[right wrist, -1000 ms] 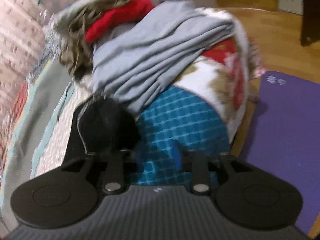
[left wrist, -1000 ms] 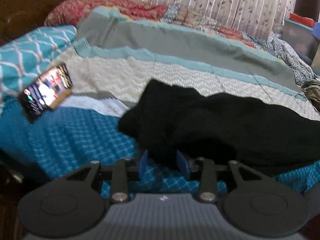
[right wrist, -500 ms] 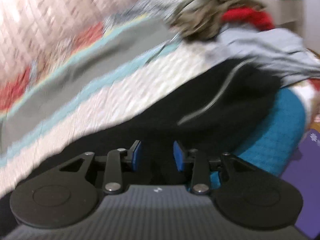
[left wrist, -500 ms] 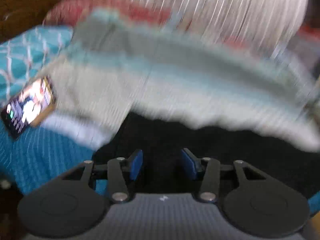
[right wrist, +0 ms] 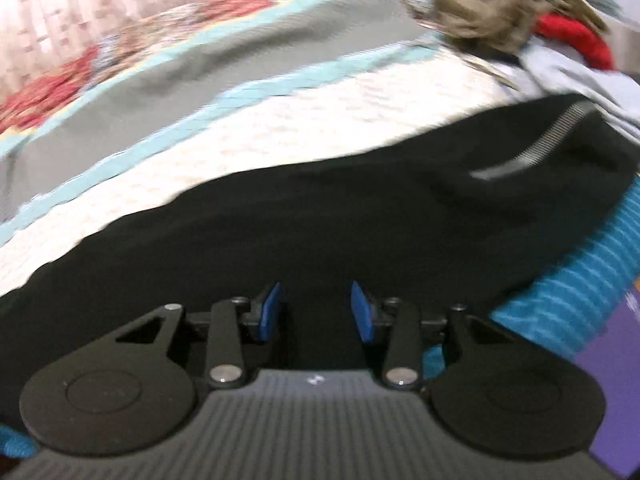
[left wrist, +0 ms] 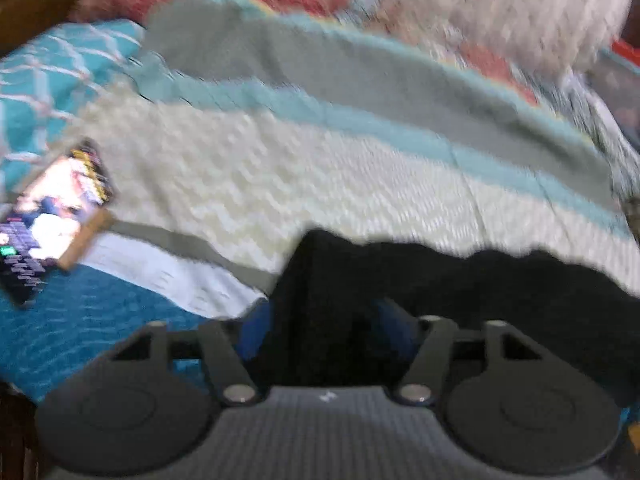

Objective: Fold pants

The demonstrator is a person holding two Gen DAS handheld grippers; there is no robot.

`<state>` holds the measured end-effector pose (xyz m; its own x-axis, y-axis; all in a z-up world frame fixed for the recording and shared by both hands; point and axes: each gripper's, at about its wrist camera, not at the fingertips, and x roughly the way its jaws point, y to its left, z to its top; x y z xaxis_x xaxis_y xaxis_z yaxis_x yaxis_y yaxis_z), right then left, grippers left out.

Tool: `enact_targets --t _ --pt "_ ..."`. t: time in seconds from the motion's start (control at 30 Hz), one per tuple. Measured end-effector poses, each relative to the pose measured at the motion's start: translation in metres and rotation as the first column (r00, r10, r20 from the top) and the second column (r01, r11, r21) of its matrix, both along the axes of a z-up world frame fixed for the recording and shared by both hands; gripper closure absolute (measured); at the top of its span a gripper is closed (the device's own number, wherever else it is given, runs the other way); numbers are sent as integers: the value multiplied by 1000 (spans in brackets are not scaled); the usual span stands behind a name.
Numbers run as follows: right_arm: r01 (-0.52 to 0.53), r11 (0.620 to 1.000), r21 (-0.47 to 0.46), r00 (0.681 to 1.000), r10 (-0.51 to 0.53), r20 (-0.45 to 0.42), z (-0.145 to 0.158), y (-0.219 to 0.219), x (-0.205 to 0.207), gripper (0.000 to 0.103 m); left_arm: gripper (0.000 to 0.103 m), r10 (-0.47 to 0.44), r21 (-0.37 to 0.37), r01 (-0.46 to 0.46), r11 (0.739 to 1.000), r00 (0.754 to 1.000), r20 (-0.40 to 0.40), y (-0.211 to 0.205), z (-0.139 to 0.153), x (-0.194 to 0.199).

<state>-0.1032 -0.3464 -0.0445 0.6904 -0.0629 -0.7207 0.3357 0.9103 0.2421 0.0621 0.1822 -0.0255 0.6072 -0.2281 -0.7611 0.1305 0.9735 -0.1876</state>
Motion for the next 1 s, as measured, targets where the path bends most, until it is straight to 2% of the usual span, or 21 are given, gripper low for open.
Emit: enact_targets --t 0.07,0.13,0.23,0.27,0.3,0.33,0.4,0.47,0.5,0.53,0.57,0.6,0.63,0.7,0.77,0.83,0.87,0.9,0.93,0.97,1.0 --pt "-78 997 -10 997 78 1 5 26 2 60 83 -55 39 56 998 998 -4 -14 -7 0" --pt "-145 989 -10 989 145 -26 2 50 6 60 89 -81 108 76 991 996 43 -18 0 2" --pt "-224 975 14 972 224 -68 -8 78 15 60 91 -23 151 -7 989 980 198 1 34 1" --pt "-246 969 11 966 247 -76 -10 87 15 60 91 -8 120 -18 993 976 216 11 43 2" --pt "-259 966 8 962 259 -85 -12 95 17 59 91 4 79 -21 997 979 205 19 46 3" --pt "-275 961 6 957 274 -98 -15 100 19 58 90 8 75 -23 997 982 190 22 43 4" --pt "-304 952 -35 948 299 -112 -15 111 20 58 76 4 147 -23 989 992 130 17 24 6" --pt "-351 935 -44 934 347 -86 -3 117 28 58 77 36 198 -48 979 997 63 18 9 2" --pt "-382 924 -38 924 379 -58 6 120 31 58 76 58 175 -65 982 997 46 24 4 -2" --pt "-421 906 -40 907 421 -24 15 125 34 58 74 85 107 -88 990 996 33 35 3 -8" --pt "-467 883 -46 884 468 6 25 134 37 58 68 117 36 -118 992 993 19 47 3 -13" --pt "-522 851 -55 851 524 33 34 146 41 58 61 158 -36 -158 987 987 3 59 5 -18" --pt "-588 806 -66 804 591 56 43 162 45 57 59 201 -106 -201 974 980 -14 71 5 -26" --pt "-719 689 -94 683 725 87 55 200 50 50 59 244 -214 -251 944 968 -58 91 0 -38" --pt "-816 556 -157 547 831 98 63 244 55 39 59 263 -296 -281 913 959 -101 104 -7 -49" --pt "-879 410 -244 400 912 92 65 289 56 33 59 289 -344 -314 885 949 -122 112 -12 -62" --pt "-895 344 -284 336 939 80 62 309 58 26 59 302 -358 -327 874 945 -127 115 -15 -67" --pt "-904 281 -322 277 959 59 58 328 60 24 59 313 -370 -339 865 941 -132 117 -18 -72" --pt "-907 222 -357 228 973 26 51 349 66 26 59 320 -383 -350 855 937 -142 119 -22 -75" --pt "-905 184 -384 204 979 -12 42 366 69 45 59 319 -392 -353 850 936 -152 119 -25 -78" --pt "-901 169 -400 204 978 -48 33 377 76 67 58 314 -402 -353 845 936 -161 118 -28 -80"
